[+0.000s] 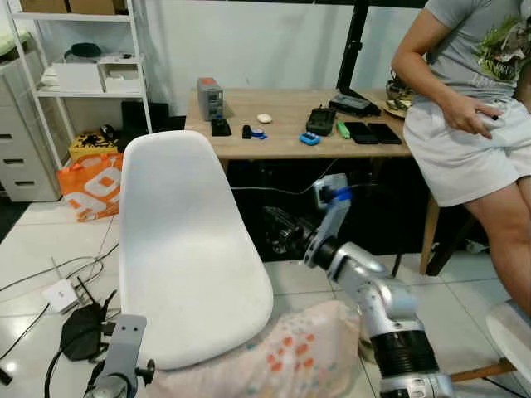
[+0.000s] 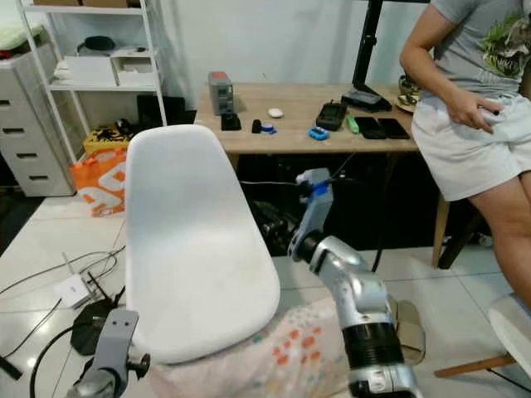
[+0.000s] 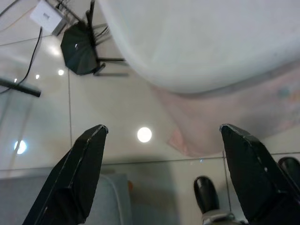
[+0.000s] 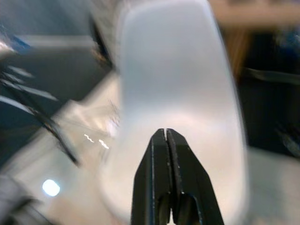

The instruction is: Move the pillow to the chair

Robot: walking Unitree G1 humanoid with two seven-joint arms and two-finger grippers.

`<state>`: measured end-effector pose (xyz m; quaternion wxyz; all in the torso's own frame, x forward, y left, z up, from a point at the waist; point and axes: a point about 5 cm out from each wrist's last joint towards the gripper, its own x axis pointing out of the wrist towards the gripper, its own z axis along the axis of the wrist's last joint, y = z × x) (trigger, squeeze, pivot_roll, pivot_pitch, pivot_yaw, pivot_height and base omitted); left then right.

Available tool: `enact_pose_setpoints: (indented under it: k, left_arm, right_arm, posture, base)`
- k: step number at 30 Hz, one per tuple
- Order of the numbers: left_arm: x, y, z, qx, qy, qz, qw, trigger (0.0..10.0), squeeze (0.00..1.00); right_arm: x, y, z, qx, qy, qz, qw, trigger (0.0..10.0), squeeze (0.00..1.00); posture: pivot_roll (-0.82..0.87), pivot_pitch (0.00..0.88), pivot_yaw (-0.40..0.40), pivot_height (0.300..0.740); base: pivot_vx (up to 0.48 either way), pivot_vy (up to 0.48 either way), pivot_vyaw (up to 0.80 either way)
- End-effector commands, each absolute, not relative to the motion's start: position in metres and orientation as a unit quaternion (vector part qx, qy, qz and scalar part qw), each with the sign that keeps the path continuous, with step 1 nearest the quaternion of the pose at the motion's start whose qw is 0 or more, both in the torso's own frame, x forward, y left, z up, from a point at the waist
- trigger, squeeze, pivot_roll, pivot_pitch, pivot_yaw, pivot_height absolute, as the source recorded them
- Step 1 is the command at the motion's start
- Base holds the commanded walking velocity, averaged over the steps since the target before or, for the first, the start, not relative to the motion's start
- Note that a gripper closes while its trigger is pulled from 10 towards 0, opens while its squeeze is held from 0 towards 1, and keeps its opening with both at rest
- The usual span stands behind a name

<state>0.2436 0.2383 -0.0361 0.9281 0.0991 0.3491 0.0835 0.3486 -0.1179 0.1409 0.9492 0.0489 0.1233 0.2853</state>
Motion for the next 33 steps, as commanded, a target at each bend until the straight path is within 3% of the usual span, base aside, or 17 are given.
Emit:
enact_pose_setpoints:
  k: [1, 10, 11, 13, 14, 15, 19, 22, 26, 33]
  left_arm:
    - [0.240, 0.237, -0.039, 0.098, 0.358, 0.081, 0.925, 10.0, 0.00]
    - [0.240, 0.236, -0.039, 0.093, 0.356, 0.079, 0.926, 10.0, 0.00]
    - [0.240, 0.236, -0.039, 0.092, 0.356, 0.078, 0.927, 10.0, 0.00]
    - [0.240, 0.236, -0.039, 0.091, 0.356, 0.077, 0.927, 10.0, 0.00]
    - [0.240, 0.236, -0.039, 0.091, 0.356, 0.077, 0.927, 10.0, 0.00]
    - [0.240, 0.235, -0.040, 0.091, 0.356, 0.076, 0.927, 10.0, 0.00]
    - [0.240, 0.235, -0.040, 0.091, 0.356, 0.075, 0.927, 10.0, 0.00]
    - [0.240, 0.235, -0.040, 0.092, 0.356, 0.075, 0.927, 10.0, 0.00]
    - [0.241, 0.234, -0.039, 0.089, 0.355, 0.078, 0.927, 10.0, 0.00]
    - [0.241, 0.234, -0.040, 0.084, 0.359, 0.081, 0.926, 10.0, 0.00]
  right_arm:
    - [0.347, -0.124, 0.125, 0.024, 0.155, 0.281, 0.947, 10.0, 0.00]
    - [0.342, -0.110, 0.146, 0.064, 0.102, 0.350, 0.929, 10.0, 0.00]
    - [0.347, -0.113, 0.161, 0.027, 0.052, 0.328, 0.943, 10.0, 0.00]
    - [0.360, -0.125, 0.193, -0.144, -0.061, 0.221, 0.963, 10.0, 0.00]
    - [0.360, -0.125, 0.193, -0.144, -0.061, 0.221, 0.963, 10.0, 0.00]
    - [0.364, -0.129, 0.218, -0.299, -0.151, 0.151, 0.930, 10.0, 0.00]
    - [0.364, -0.128, 0.231, -0.364, -0.197, 0.124, 0.902, 10.0, 0.00]
    - [0.364, -0.126, 0.236, -0.381, -0.208, 0.124, 0.892, 10.0, 0.00]
    - [0.369, -0.128, 0.218, -0.298, -0.145, 0.140, 0.933, 10.0, 0.00]
    - [0.375, -0.139, 0.172, -0.256, -0.033, 0.145, 0.955, 10.0, 0.00]
  posture:
    - [-0.15, 0.016, -0.034, 0.740]
    - [-0.16, 0.030, -0.027, 0.740]
    - [-0.16, 0.034, -0.020, 0.740]
    - [-0.16, 0.035, -0.017, 0.740]
    - [-0.16, 0.035, -0.017, 0.740]
    - [-0.16, 0.035, -0.018, 0.740]
    - [-0.16, 0.034, -0.019, 0.740]
    - [-0.16, 0.033, -0.021, 0.740]
    - [-0.16, 0.032, -0.025, 0.740]
    - [-0.16, 0.032, -0.025, 0.740]
  base:
    - [0.000, 0.000, 0.00]
    - [0.000, 0.000, 0.00]
    - [0.000, 0.000, 0.00]
    - [0.000, 0.000, 0.00]
    - [0.000, 0.000, 0.00]
    - [0.000, 0.000, 0.00]
    - [0.000, 0.000, 0.00]
    - [0.000, 0.000, 0.00]
    - [0.000, 0.000, 0.00]
    - [0.000, 0.000, 0.00]
